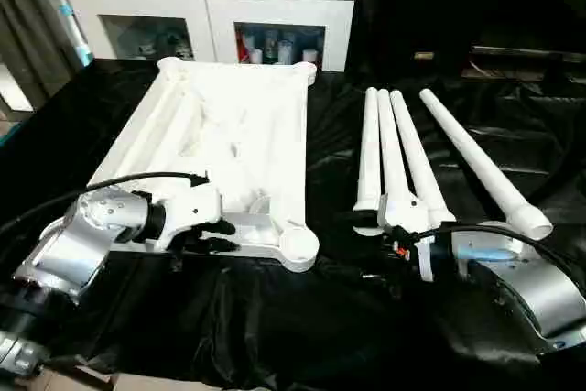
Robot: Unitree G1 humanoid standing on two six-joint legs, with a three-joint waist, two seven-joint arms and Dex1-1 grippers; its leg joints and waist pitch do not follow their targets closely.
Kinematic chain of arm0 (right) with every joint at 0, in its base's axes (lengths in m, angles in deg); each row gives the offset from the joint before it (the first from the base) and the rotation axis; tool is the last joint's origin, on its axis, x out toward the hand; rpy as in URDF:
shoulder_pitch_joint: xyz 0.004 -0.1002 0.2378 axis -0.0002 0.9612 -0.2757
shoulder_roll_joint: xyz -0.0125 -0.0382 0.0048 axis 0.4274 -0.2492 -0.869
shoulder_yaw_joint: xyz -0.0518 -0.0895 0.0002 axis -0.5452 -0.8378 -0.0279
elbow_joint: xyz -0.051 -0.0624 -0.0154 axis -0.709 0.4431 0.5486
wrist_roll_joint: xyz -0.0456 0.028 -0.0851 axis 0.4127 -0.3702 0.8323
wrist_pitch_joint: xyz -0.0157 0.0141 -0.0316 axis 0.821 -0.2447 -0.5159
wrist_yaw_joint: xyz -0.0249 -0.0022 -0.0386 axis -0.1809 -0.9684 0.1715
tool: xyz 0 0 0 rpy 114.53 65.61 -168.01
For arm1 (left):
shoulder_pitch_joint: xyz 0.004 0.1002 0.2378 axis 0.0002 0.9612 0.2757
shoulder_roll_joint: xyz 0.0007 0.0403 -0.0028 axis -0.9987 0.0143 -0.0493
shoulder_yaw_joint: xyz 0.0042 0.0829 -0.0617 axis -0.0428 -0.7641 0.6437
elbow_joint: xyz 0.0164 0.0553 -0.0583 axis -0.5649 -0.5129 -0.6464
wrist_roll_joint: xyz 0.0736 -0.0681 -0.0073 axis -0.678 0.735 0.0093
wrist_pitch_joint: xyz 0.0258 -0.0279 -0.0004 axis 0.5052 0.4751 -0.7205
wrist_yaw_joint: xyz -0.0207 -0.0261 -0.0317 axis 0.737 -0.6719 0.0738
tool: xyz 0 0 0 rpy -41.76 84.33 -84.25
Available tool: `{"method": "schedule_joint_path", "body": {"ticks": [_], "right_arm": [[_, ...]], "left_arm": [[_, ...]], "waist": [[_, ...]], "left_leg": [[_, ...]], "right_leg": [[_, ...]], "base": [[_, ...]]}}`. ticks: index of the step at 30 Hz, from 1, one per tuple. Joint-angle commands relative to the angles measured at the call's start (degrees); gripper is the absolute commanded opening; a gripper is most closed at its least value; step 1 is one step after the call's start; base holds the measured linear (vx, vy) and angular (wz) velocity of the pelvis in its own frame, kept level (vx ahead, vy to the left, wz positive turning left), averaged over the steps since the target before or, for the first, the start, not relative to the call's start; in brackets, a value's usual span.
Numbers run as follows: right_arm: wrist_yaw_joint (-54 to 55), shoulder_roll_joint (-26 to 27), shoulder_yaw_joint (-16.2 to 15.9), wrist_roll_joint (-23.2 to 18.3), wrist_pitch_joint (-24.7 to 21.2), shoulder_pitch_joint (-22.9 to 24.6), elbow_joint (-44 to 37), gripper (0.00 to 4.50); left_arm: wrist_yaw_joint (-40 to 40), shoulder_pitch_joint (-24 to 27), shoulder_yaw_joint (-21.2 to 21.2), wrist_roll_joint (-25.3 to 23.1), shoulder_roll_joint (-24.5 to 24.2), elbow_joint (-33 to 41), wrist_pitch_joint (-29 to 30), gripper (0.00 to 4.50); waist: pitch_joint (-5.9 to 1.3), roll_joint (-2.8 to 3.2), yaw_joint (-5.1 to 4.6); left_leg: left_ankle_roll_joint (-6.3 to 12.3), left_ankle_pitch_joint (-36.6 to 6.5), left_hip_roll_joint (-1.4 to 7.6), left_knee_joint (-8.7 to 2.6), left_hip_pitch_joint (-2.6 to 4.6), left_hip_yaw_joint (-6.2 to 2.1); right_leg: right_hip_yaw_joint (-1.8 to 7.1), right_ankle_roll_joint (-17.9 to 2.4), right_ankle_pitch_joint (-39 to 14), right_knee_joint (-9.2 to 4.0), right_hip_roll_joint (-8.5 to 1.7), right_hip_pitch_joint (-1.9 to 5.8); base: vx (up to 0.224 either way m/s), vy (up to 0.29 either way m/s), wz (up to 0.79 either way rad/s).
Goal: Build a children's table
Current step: Move to table
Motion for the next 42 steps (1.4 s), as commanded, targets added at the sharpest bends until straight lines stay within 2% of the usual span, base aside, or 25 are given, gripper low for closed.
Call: {"method": "schedule_joint_path", "body": {"ticks": [1, 2, 3, 5, 7, 8, 9, 10, 12, 15, 19, 21, 23, 25, 27, 30, 36, 40, 42], "right_arm": [[-0.3, -0.6, 1.0, -0.8, -1.1, 0.2, -2.0, 4.50], [-0.2, -0.6, 1.0, -0.8, -1.1, 0.3, -2.1, 4.50], [-0.2, -0.6, 1.1, -0.8, -1.2, 0.4, -2.2, 4.50], [-0.1, -0.7, 1.1, -0.8, -1.4, 0.6, -2.5, 4.50], [0.2, -0.7, 1.3, -0.8, -1.9, 0.9, -3.0, 4.50], [0.3, -0.8, 1.4, -0.9, -2.1, 1.0, -3.3, 4.50], [0.5, -0.8, 1.4, -1.0, -2.3, 1.1, -3.5, 4.50], [0.5, -0.9, 1.4, -1.0, -2.3, 1.1, -3.5, 4.50], [0.9, -1.0, 1.3, -1.2, -2.7, 1.2, -3.9, 4.50], [1.0, -0.9, 1.2, -1.1, -2.9, 1.3, -4.1, 4.50], [1.0, -0.5, 1.0, -0.9, -3.2, 0.9, -4.0, 4.50], [1.0, -0.4, 0.8, -0.8, -3.2, 0.7, -3.9, 4.50], [1.1, -0.3, 0.7, -0.7, -3.1, 0.6, -3.7, 4.50], [1.2, -0.2, 0.6, -0.8, -3.1, 0.5, -3.6, 4.50], [1.2, -0.1, 0.5, -0.8, -3.1, 0.4, -3.6, 4.50], [1.3, 0.1, 0.5, -0.7, -3.2, 0.3, -3.5, 4.50], [1.8, 0.4, 0.3, -0.6, -3.0, 0.6, -3.5, 4.50], [2.0, 0.5, 0.5, -0.7, -3.0, 0.8, -3.6, 4.50], [2.1, 0.6, 0.6, -0.6, -2.8, 1.1, -3.6, 4.50]], "left_arm": [[-2.4, -2.2, -1.3, -1.1, 0.4, -3.5, -2.0, 1.90], [-2.5, -2.4, -1.4, -1.2, 0.5, -3.8, -2.2, 2.00], [-3.1, -2.9, -1.7, -1.4, 0.9, -5.0, -2.7, 2.05], [-3.9, -3.6, -2.2, -1.6, 1.5, -6.8, -3.1, 2.21], [-3.3, -4.5, -2.8, -2.6, 2.7, -9.3, -4.8, 2.33], [-3.2, -4.9, -3.0, -3.0, 3.1, -10.4, -5.8, 2.42], [-3.3, -5.2, -3.1, -3.1, 3.3, -11.1, -6.1, 2.13], [-3.3, -5.3, -3.1, -3.1, 3.3, -11.2, -6.1, 1.94], [-4.9, -6.0, -3.7, -3.4, 3.6, -12.6, -5.9, 2.02], [-5.5, -6.2, -3.8, -3.9, 3.5, -13.4, -6.6, 1.51], [-4.3, -6.7, -3.5, -4.7, 3.5, -14.7, -8.8, 1.41], [-3.6, -6.9, -3.6, -5.4, 3.4, -15.1, -9.3, 1.06], [-2.2, -7.0, -3.7, -6.7, 3.2, -15.6, -10.2, 0.96], [-0.9, -6.9, -3.4, -7.3, 3.3, -15.5, -11.4, 0.65], [-0.3, -6.7, -3.1, -7.4, 3.3, -15.1, -11.8, 0.61], [0.9, -5.7, -3.1, -8.3, 2.9, -13.4, -12.9, 0.23], [3.9, -2.1, -2.7, -9.8, 2.5, -8.6, -13.5, 0.03], [7.2, -0.3, -2.0, -11.0, 2.1, -5.6, -13.4, 0.03], [11.0, 1.5, -1.7, -13.9, 1.5, -2.0, -13.6, 0.03]], "waist": [[-3.24, 0.27, -0.10], [-3.25, 0.32, -0.06], [-3.18, 0.76, -0.13], [-3.19, 0.57, -0.22], [-3.11, 1.17, -0.31], [-3.21, 0.92, -0.28], [-3.12, 1.16, -0.27], [-3.15, 1.11, -0.28], [-3.09, 1.10, -0.29], [-2.96, 1.09, -0.29], [-2.97, 0.97, -0.27], [-2.97, 1.08, -0.22], [-2.95, 0.98, -0.26], [-2.85, 1.05, -0.19], [-2.75, 1.05, -0.16], [-2.77, 1.21, -0.10], [-3.11, 1.33, -0.32], [-3.19, 1.37, -0.23], [-3.21, 1.36, -0.23]], "left_leg": [[0.65, -8.8, 4.05, -5.12, 0.07, -1.11], [0.74, -8.1, 4.08, -5.06, -0.10, -1.13], [0.57, -8.2, 4.24, -5.06, -0.05, -1.12], [0.61, -7.8, 4.20, -5.06, -0.24, -1.14], [0.61, -8.2, 4.24, -5.00, -0.06, -1.13], [0.58, -7.7, 4.38, -5.00, -0.14, -1.19], [0.69, -7.7, 4.35, -4.99, -0.22, -1.20], [0.72, -7.8, 4.33, -4.97, -0.16, -1.12], [0.75, -7.7, 4.35, -4.99, -0.13, -1.12], [0.69, -8.1, 4.44, -5.11, -0.09, -1.14], [0.62, -8.2, 4.50, -5.13, -0.11, -1.16], [0.71, -8.0, 4.53, -5.09, -0.13, -1.15], [0.70, -7.9, 4.55, -5.14, -0.15, -1.17], [0.60, -8.7, 4.56, -5.19, -0.08, -1.16], [0.28, -9.7, 4.63, -5.30, -0.02, -1.18], [-0.02, -10.3, 4.68, -5.35, 0.01, -1.24], [0.66, -7.3, 4.67, -5.20, -0.20, -1.18], [1.55, -6.0, 4.53, -5.08, -0.26, -1.06], [1.72, -5.8, 4.69, -5.15, -0.31, -1.09]], "right_leg": [[3.24, -14.8, -6.6, -4.14, -4.85, 2.83], [3.26, -15.0, -6.6, -4.01, -5.09, 2.92], [3.25, -15.2, -6.7, -4.14, -5.15, 2.81], [3.24, -15.3, -6.3, -4.03, -5.14, 3.01], [3.23, -15.6, -6.3, -4.25, -5.11, 2.89], [3.24, -15.9, -5.3, -4.01, -5.24, 3.11], [3.26, -15.9, -5.3, -4.03, -5.26, 3.11], [3.26, -16.0, -5.4, -4.12, -5.25, 3.08], [3.24, -16.1, -5.9, -4.16, -5.26, 3.08], [3.22, -16.3, -6.4, -4.18, -5.22, 2.98], [3.29, -16.2, -6.7, -4.17, -5.33, 3.04], [3.28, -16.3, -6.0, -4.16, -5.39, 3.01], [3.24, -16.3, -5.9, -4.11, -5.29, 3.02], [3.28, -16.0, -7.2, -4.26, -5.40, 2.96], [3.36, -15.7, -8.9, -4.42, -5.44, 2.86], [3.34, -15.5, -9.8, -4.49, -5.44, 2.81], [3.13, -16.6, -2.8, -3.86, -5.35, 3.12], [3.09, -16.6, -2.5, -3.90, -5.31, 3.20], [3.02, -16.4, -2.6, -3.91, -5.27, 3.23]], "base": [[0.000, 0.000, 0.00], [0.000, 0.000, 0.00], [0.000, 0.000, 0.00], [0.000, 0.000, 0.00], [0.000, 0.000, 0.00], [0.000, 0.000, 0.00], [0.000, 0.000, 0.00], [0.000, 0.000, 0.00], [0.000, 0.000, 0.00], [0.000, 0.000, 0.00], [0.000, 0.000, 0.00], [0.000, 0.000, 0.00], [0.000, 0.000, 0.00], [0.000, 0.000, 0.00], [0.000, 0.000, 0.00], [0.000, 0.000, 0.00], [0.000, 0.000, 0.00], [0.000, 0.000, 0.00], [0.000, 0.000, 0.00]]}}
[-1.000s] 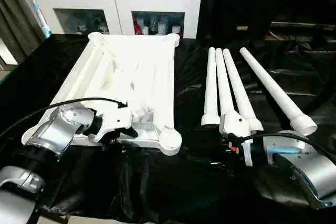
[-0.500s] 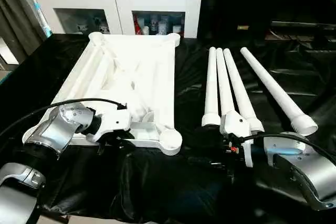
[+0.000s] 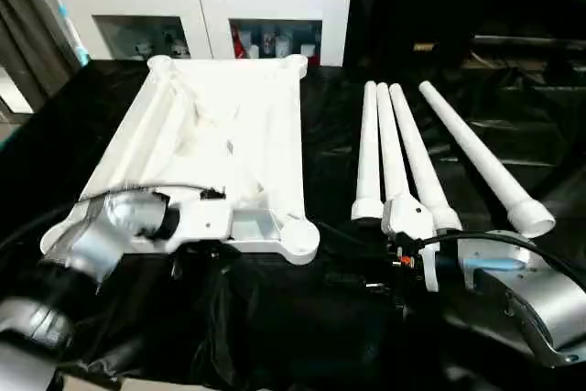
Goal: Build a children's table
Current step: Move to table
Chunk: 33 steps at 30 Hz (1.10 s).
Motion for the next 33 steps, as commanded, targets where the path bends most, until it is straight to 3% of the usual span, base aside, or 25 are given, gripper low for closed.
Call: {"method": "schedule_joint_path", "body": {"ticks": [1, 9, 17, 24, 31, 33], "right_arm": [[0.3, 0.2, -0.1, 0.2, 0.0, -0.1, -1.2, 4.50], [0.5, 0.5, -0.5, 0.4, 0.5, 0.1, -0.8, 4.50], [0.4, 0.7, -0.7, 0.9, 1.0, 0.0, -0.3, 4.50], [0.3, 0.9, -0.7, 1.2, 1.5, -0.6, 0.5, 4.50], [0.3, 1.1, -0.5, 1.6, 2.0, -0.8, 1.2, 4.50], [0.3, 1.1, -0.3, 1.6, 2.1, -0.9, 1.3, 4.50]], "left_arm": [[6.8, 1.8, 1.2, -4.5, -1.0, 4.6, 0.2, 0.03], [12.3, 8.1, 2.7, -7.4, 0.3, 15.5, 9.1, 0.03], [14.1, 12.1, 4.2, -8.0, 1.0, 21.3, 15.9, 0.03], [14.4, 15.7, 5.9, -8.1, 1.0, 27.0, 26.8, 0.03], [14.1, 16.6, 4.7, -8.9, 0.1, 29.1, 27.2, 0.03], [14.5, 16.5, 5.4, -8.1, 0.3, 29.1, 27.0, 0.51]], "waist": [[-3.42, 0.05, 0.02], [-3.44, 0.01, 0.07], [-3.53, -0.10, 0.07], [-3.47, -0.30, -0.35], [-3.52, -0.31, -0.50], [-3.58, -0.55, -0.56]], "left_leg": [[1.86, -6.0, 4.54, -4.63, -0.20, -1.41], [2.26, -5.8, 4.46, -4.63, -0.11, -1.30], [2.96, -5.5, 4.34, -4.54, -0.20, -1.32], [3.46, -5.2, 4.18, -4.47, -0.38, -1.33], [4.48, -4.9, 4.08, -4.35, -0.32, -1.34], [4.57, -4.7, 4.07, -4.33, -0.36, -1.31]], "right_leg": [[3.06, -16.2, -3.0, -3.43, -5.28, 3.22], [3.07, -15.9, -4.9, -3.63, -5.15, 3.01], [3.02, -15.6, -5.9, -3.71, -5.15, 3.01], [2.97, -15.5, -6.9, -3.88, -5.09, 3.05], [2.88, -15.4, -7.2, -3.96, -4.96, 2.94], [2.88, -15.3, -7.0, -3.93, -4.98, 2.98]], "base": [[0.000, 0.000, 0.00], [0.000, 0.000, 0.00], [0.000, 0.000, 0.00], [0.000, 0.000, 0.00], [0.000, 0.000, 0.00], [0.000, 0.000, 0.00]]}}
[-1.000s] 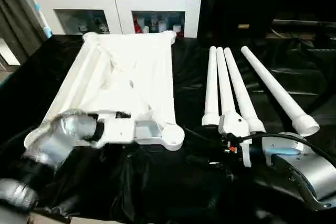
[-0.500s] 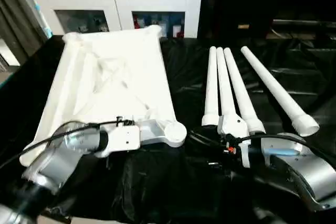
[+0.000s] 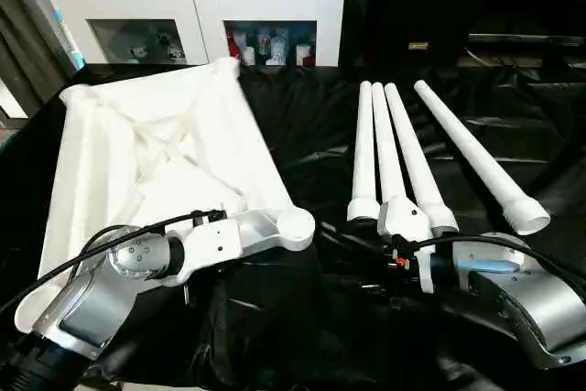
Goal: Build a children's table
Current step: Move to table
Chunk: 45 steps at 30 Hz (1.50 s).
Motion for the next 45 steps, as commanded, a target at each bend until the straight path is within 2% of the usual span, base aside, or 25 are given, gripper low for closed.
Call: {"method": "schedule_joint_path", "body": {"ticks": [1, 3, 5, 7, 8, 13, 14, 15, 17, 19, 21, 23, 26, 28, 29, 30, 31, 32, 34, 35, 36, 37, 40, 42, 45], "right_arm": [[0.2, 0.1, 0.3, 0.4, 0.8, -1.1, 0.2, 4.50], [0.3, 0.0, 0.4, 0.5, 1.0, -1.2, 0.4, 4.50], [0.5, 0.0, 0.5, 0.8, 1.2, -1.3, 0.6, 4.50], [0.8, -0.1, 1.0, 1.1, 1.7, -1.6, 0.9, 4.50], [0.9, 0.0, 1.2, 1.0, 1.7, -1.7, 1.0, 4.50], [1.4, 1.0, 7.4, -5.1, -2.2, -4.9, 0.7, 4.50], [1.4, 1.0, 7.4, -5.1, -2.2, -4.9, 0.7, 4.50], [4.7, 2.1, 11.6, -6.8, -3.7, -8.7, 3.2, 4.50], [6.0, 2.4, 13.0, -7.1, -4.1, -10.1, 4.4, 4.50], [12.5, 2.9, 16.7, -4.5, -4.0, -15.6, 11.3, 4.50], [17.1, 2.5, 18.1, -1.8, -4.9, -19.4, 17.3, 4.50], [18.3, 2.1, 18.1, -0.7, -5.1, -20.6, 19.5, 4.50], [22.4, -0.5, 16.2, 3.9, -7.7, -25.0, 28.9, 4.50], [25.1, -2.3, 14.7, 7.0, -9.6, -29.2, 37.6, 4.50], [25.1, -2.3, 14.7, 7.0, -9.6, -29.2, 37.6, 4.50], [25.6, -2.6, 14.6, 7.6, -9.5, -31.1, 41.5, 4.50], [26.0, -2.9, 14.1, 9.4, -7.2, -35.1, 49.8, 4.50], [26.1, -2.9, 14.1, 9.7, -6.9, -35.6, 50.8, 4.50], [26.8, -3.3, 13.5, 11.6, -4.5, -39.2, 57.6, 4.50], [26.3, -3.4, 13.3, 12.0, -4.2, -40.8, 60.3, 4.50], [26.3, -3.4, 13.3, 12.0, -4.2, -40.8, 60.3, 4.50], [24.9, -3.9, 12.0, 13.5, -3.5, -43.7, 65.8, 4.50], [24.5, -4.3, 11.2, 14.8, -2.1, -45.5, 70.1, 4.50], [25.0, -4.5, 10.8, 15.6, -1.1, -46.3, 72.2, 4.50], [26.7, -5.0, 10.9, 17.5, 1.5, -47.9, 78.0, 4.50]], "left_arm": [[3.9, 0.4, 0.8, -2.6, -0.9, 0.4, -0.5, 0.51], [3.1, 0.5, 1.5, -1.5, -1.4, 0.8, -1.2, 0.69], [2.8, 0.5, 2.1, -0.5, -1.7, 1.0, -2.6, 0.95], [-0.3, 1.2, 3.6, 3.3, -2.5, 3.0, -2.6, 1.04], [-1.2, 1.5, 4.0, 4.3, -2.8, 3.6, -2.5, 1.07], [-4.9, 3.2, 8.6, 10.9, -4.4, 8.3, 0.1, 1.54], [-4.9, 3.2, 8.6, 10.9, -4.4, 8.3, 0.1, 1.66], [-5.5, 2.9, 11.9, 14.5, -4.2, 10.2, 3.2, 1.80], [-5.7, 2.7, 13.2, 15.7, -4.1, 10.9, 4.3, 1.87], [-5.7, 2.0, 16.4, 20.1, -3.6, 13.4, 8.0, 2.06], [-4.1, 1.0, 17.2, 21.0, -2.2, 14.3, 9.2, 2.26], [-3.4, 0.7, 17.1, 20.6, -1.9, 14.4, 9.4, 2.30], [-2.4, 0.1, 15.5, 20.4, -0.5, 14.5, 10.0, 2.57], [-2.5, -0.1, 14.0, 21.3, 0.3, 15.8, 11.1, 2.72], [-2.5, -0.1, 14.0, 21.3, 0.3, 15.8, 11.1, 2.77], [-2.7, -0.2, 13.4, 22.0, 0.4, 16.5, 12.0, 2.88], [-3.1, -0.6, 12.3, 23.2, 0.4, 17.8, 13.4, 3.01], [-3.2, -0.7, 12.2, 23.4, 0.4, 18.0, 13.6, 3.01], [-3.6, -1.1, 11.4, 24.1, 0.4, 19.0, 14.6, 3.17], [-4.0, -1.2, 11.3, 24.6, 0.2, 19.6, 15.3, 3.31], [-4.0, -1.2, 11.3, 24.6, 0.2, 19.6, 15.3, 3.42], [-4.9, -1.4, 11.3, 25.6, -0.5, 20.7, 16.5, 3.51], [-5.9, -1.3, 11.4, 26.5, -1.4, 21.6, 17.5, 3.74], [-6.2, -1.3, 11.6, 27.0, -1.9, 22.1, 18.0, 3.86], [-6.6, -0.9, 12.2, 29.0, -3.4, 23.7, 19.9, 4.06]], "waist": [[-3.46, -0.48, 0.32], [-3.51, -0.73, 0.29], [-3.47, -0.61, 0.28], [-3.59, -0.93, 0.29], [-3.56, -0.74, 0.29], [-3.49, -1.02, 0.31], [-3.50, -1.02, 0.27], [-3.52, -1.31, 0.15], [-3.53, -1.12, 0.14], [-3.47, -1.65, -0.01], [-3.55, -1.43, -0.07], [-3.62, -1.58, -0.02], [-3.76, -1.78, 0.01], [-3.37, -1.56, -0.18], [-3.48, -1.79, -0.22], [-3.51, -1.83, -0.23], [-3.19, -1.61, -0.14], [-3.23, -1.78, -0.57], [-3.22, -1.86, -0.38], [-2.57, -1.61, -0.45], [-2.65, -1.69, -0.57], [-2.47, -1.74, -0.44], [-1.63, -1.41, -0.31], [-1.62, -1.47, -0.28], [-0.80, -1.06, -0.12]], "left_leg": [[4.47, -4.7, 4.06, -4.23, -0.35, -1.41], [4.66, -4.3, 4.07, -4.17, -0.43, -1.39], [4.74, -4.5, 4.09, -4.22, -0.37, -1.39], [4.69, -4.0, 4.06, -4.15, -0.36, -1.31], [4.59, -4.2, 4.11, -4.21, -0.33, -1.36], [4.90, -3.8, 4.06, -4.16, -0.19, -1.23], [4.92, -3.5, 3.97, -4.12, -0.22, -1.17], [4.72, -3.4, 3.87, -4.08, -0.18, -1.04], [3.99, -3.4, 3.66, -4.02, -0.08, -1.00], [3.12, -3.8, 3.67, -4.12, 0.02, -0.90], [2.08, -3.4, 3.42, -3.97, 0.20, -0.74], [2.23, -3.0, 3.30, -3.83, 0.20, -0.58], [2.82, -1.7, 3.14, -3.65, -0.17, -0.58], [2.94, -1.3, 3.07, -3.66, -0.26, -0.57], [3.09, -1.6, 3.01, -3.53, -0.28, -0.46], [3.56, -0.8, 3.00, -3.39, -0.56, -0.50], [3.87, -0.7, 3.00, -3.45, -0.70, -0.50], [4.01, -1.2, 2.93, -3.35, -0.70, -0.47], [4.92, 1.2, 2.92, -3.15, -1.16, -0.44], [5.90, 1.7, 2.92, -3.10, -1.43, -0.33], [6.17, 1.3, 2.95, -3.02, -1.32, -0.23], [6.67, 1.0, 3.07, -2.98, -1.26, -0.15], [6.94, -0.1, 3.29, -3.08, -1.28, -0.07], [6.89, -0.2, 3.41, -2.99, -1.14, 0.01], [6.98, -0.6, 3.49, -3.11, -1.22, 0.04]], "right_leg": [[2.89, -15.4, -6.9, -3.82, -4.99, 2.92], [2.86, -15.3, -6.3, -3.75, -4.96, 2.95], [2.83, -15.2, -6.6, -3.83, -4.93, 2.85], [2.86, -15.3, -6.1, -3.67, -5.05, 2.90], [2.80, -15.6, -6.2, -3.63, -5.03, 2.81], [2.82, -15.7, -6.6, -3.52, -4.93, 2.81], [2.80, -15.8, -6.5, -3.44, -4.84, 2.77], [2.83, -15.8, -6.5, -3.46, -4.81, 2.73], [2.73, -16.2, -7.2, -3.42, -4.66, 2.59], [2.71, -16.0, -8.3, -3.39, -4.68, 2.58], [2.67, -16.1, -7.8, -3.47, -4.36, 2.40], [2.64, -16.1, -6.3, -3.38, -4.15, 2.47], [2.59, -16.3, -5.2, -3.28, -4.28, 2.92], [2.60, -17.0, -4.1, -3.24, -4.14, 2.70], [2.56, -17.3, -3.8, -3.30, -4.07, 2.87], [2.62, -17.8, -2.2, -2.93, -4.16, 3.04], [2.61, -17.8, -1.8, -3.03, -4.18, 2.94], [2.37, -18.6, -2.8, -3.02, -4.09, 2.80], [2.52, -19.1, 1.0, -2.59, -4.05, 3.04], [2.42, -19.4, 1.8, -2.66, -3.96, 2.60], [2.35, -19.6, 1.4, -2.66, -3.87, 2.60], [2.38, -19.6, 1.0, -2.70, -3.92, 2.60], [2.29, -20.5, -0.7, -2.83, -3.83, 2.28], [2.26, -20.8, -0.8, -2.65, -3.81, 2.27], [2.26, -21.6, -1.0, -2.64, -3.84, 2.00]], "base": [[0.000, 0.000, 0.00], [0.000, 0.000, 0.00], [0.000, 0.000, 0.00], [0.000, 0.000, 0.00], [0.000, 0.000, 0.00], [0.000, 0.000, 0.00], [0.000, 0.000, 0.00], [0.000, 0.000, 0.00], [0.000, 0.000, 0.00], [0.000, 0.000, 0.00], [0.000, 0.000, 0.00], [0.000, 0.000, 0.00], [0.000, 0.000, 0.00], [0.000, 0.000, 0.00], [0.000, 0.000, 0.00], [0.000, 0.000, 0.00], [0.000, 0.000, 0.00], [0.000, 0.000, 0.00], [0.000, 0.000, 0.00], [0.000, 0.000, 0.00], [0.000, 0.000, 0.00], [0.000, 0.000, 0.00], [0.000, 0.000, 0.00], [0.000, 0.000, 0.00], [0.000, 0.000, 0.00]]}}
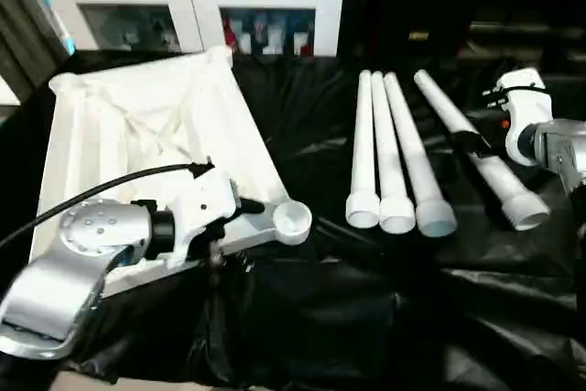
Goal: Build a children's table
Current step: Move to table, then pick table leg
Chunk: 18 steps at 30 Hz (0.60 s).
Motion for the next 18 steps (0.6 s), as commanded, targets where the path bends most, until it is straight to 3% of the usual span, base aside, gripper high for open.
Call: {"method": "schedule_joint_path", "body": {"ticks": [1, 3, 4, 6, 8, 10, 11, 14, 16, 18], "right_arm": [[1.2, -1.3, 0.4, 1.8, 2.0, -1.3, 3.8, 4.50], [2.0, -1.6, 0.5, 2.6, 3.3, -1.4, 6.1, 4.50], [2.1, -1.7, 0.6, 2.5, 3.7, -1.4, 7.0, 4.50], [2.2, -1.9, 0.9, 2.5, 4.0, -1.3, 8.0, 4.50], [2.5, -2.0, 1.4, 2.3, 4.0, -1.2, 8.8, 4.50], [2.6, -2.2, 1.9, 2.0, 3.9, -1.3, 9.8, 4.50], [2.6, -2.2, 2.0, 2.0, 3.8, -1.3, 10.0, 4.50], [0.8, -2.6, 2.8, 1.9, 2.6, -1.4, 11.9, 4.50], [-0.3, -2.9, 2.9, 2.1, 1.9, -1.6, 12.5, 4.50], [-1.7, -3.4, 2.7, 2.5, 1.0, -2.0, 13.1, 4.20]], "left_arm": [[-0.6, 0.2, 0.9, 1.4, -1.6, 2.1, 1.6, 4.17], [-1.0, 0.5, 1.3, 2.0, -2.6, 3.2, 2.5, 4.40], [-1.3, 0.7, 1.4, 2.2, -3.1, 3.6, 3.0, 4.46], [-1.5, 1.0, 1.6, 2.5, -3.7, 4.2, 3.5, 4.46], [-2.1, 1.4, 2.0, 3.1, -4.5, 5.0, 4.2, 4.46], [-2.7, 1.8, 2.5, 3.9, -5.6, 5.8, 4.9, 4.46], [-2.8, 1.9, 2.6, 4.0, -5.9, 6.0, 5.0, 4.46], [-3.1, 1.6, 3.3, 5.6, -7.6, 6.8, 5.8, 4.46], [-3.0, 1.1, 3.4, 6.1, -7.9, 6.9, 6.2, 4.46], [-3.0, 0.5, 3.5, 6.5, -8.2, 7.0, 6.7, 4.50]], "waist": [[-3.34, -0.18, 0.24], [-3.25, -0.22, 0.37], [-2.75, 0.19, 0.58], [-2.65, -0.27, 0.56], [-2.14, 0.49, 0.86], [-1.75, 0.44, 0.92], [-1.41, 0.86, 1.05], [-0.45, 0.99, 1.10], [-0.25, 1.12, 1.15], [-0.21, 1.36, 1.24]], "left_leg": [[6.57, -0.1, 3.12, -3.30, -0.12, -0.57], [8.42, 3.5, 3.03, -2.97, -0.44, -0.47], [8.83, 3.6, 3.00, -2.97, -0.59, -0.54], [10.22, 4.2, 2.94, -2.76, -0.89, -0.41], [10.81, 4.3, 2.98, -2.70, -1.00, -0.50], [10.64, 3.0, 3.14, -2.84, -0.90, -0.38], [10.40, 2.4, 3.14, -2.90, -0.97, -0.49], [8.98, -0.8, 3.23, -3.23, -0.68, -0.33], [8.81, -0.5, 3.26, -3.27, -0.72, -0.31], [8.75, -0.1, 3.31, -3.26, -0.60, -0.31]], "right_leg": [[2.36, -21.9, 0.4, -2.74, -4.00, 3.49], [2.37, -22.6, 5.4, -2.26, -3.79, 3.30], [2.31, -22.7, 5.6, -2.32, -3.86, 3.09], [2.32, -23.1, 6.1, -2.12, -3.81, 3.25], [2.35, -23.1, 5.7, -2.12, -3.91, 2.89], [2.29, -23.4, 4.0, -2.33, -3.85, 2.79], [2.27, -23.5, 3.1, -2.35, -3.94, 2.74], [2.37, -23.2, -1.5, -2.90, -3.95, 2.56], [2.45, -23.2, -1.6, -2.85, -3.97, 2.58], [2.43, -23.4, -0.9, -2.73, -3.91, 2.48]], "base": [[0.000, 0.000, 0.00], [0.000, 0.000, 0.00], [0.000, 0.000, 0.00], [0.000, 0.000, 0.00], [0.000, 0.000, 0.00], [0.000, 0.000, 0.00], [0.000, 0.000, 0.00], [0.000, 0.000, 0.00], [0.000, 0.000, 0.00], [0.000, 0.000, 0.00]]}}
